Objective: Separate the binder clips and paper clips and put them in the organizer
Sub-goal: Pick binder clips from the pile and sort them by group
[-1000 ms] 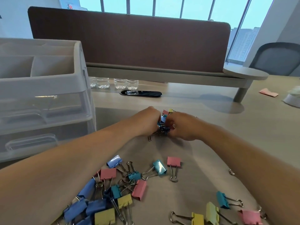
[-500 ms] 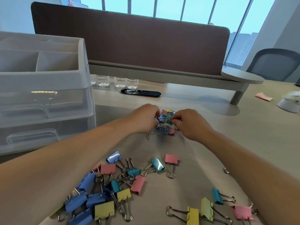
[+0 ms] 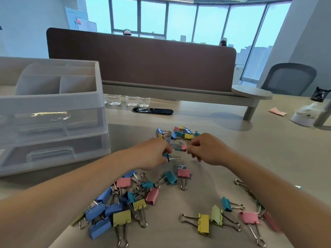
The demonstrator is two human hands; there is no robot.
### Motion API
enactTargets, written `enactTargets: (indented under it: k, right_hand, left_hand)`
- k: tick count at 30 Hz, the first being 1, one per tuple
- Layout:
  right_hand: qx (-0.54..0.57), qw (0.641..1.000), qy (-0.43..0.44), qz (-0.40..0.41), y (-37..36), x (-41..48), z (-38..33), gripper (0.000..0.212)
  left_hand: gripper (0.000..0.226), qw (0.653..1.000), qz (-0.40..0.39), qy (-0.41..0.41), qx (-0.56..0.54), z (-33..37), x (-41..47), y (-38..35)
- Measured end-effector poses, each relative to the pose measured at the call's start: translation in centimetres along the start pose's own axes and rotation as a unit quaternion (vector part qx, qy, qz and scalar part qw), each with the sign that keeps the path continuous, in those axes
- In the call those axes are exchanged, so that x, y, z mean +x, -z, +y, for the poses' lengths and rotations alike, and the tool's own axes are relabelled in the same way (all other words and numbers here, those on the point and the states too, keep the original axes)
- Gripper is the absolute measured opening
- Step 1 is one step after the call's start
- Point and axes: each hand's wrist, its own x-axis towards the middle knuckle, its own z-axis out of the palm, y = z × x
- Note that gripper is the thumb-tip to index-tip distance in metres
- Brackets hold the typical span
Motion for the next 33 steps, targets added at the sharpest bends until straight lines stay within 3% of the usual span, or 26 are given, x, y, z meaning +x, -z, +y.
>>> enactTargets:
  k: [2,4,9,13,23,33]
  right_hand:
    - [-0.053,0.998,-0.006,0.024,-0.4,0.5,0.2,0.019]
    - [-0.105,0.994,-0.005,0.024,-1.0,1.3,0.2,0.026]
    - [-0.126,0.992,0.017,0.007,-2.2,3.0,-0.3,0.04]
    - [-0.174,0.984,0.042,0.014,-2.7,3.5,-0.6,0.035]
    - [-0.161,0.986,0.042,0.015,-2.7,3.1,0.2,0.003]
    - [-0.063,0.995,-0.018,0.079,-1.9,3.0,0.9,0.018]
  left_hand:
    - [0.039,1.0,-0.009,-0.003,0.005,0.2,-0.3,-0.2]
    - [0.034,1.0,-0.018,-0.011,0.01,0.5,-0.5,-0.1]
    - [0.026,0.998,-0.049,-0.028,0.021,0.7,-0.3,-0.1]
    - [0.027,0.998,-0.05,-0.041,0.015,0.9,-0.2,0.1]
    - [0.025,1.0,-0.006,-0.012,0.005,-0.1,0.6,0.5]
    - [0.023,1.0,0.001,-0.005,-0.014,-0.3,0.6,0.0]
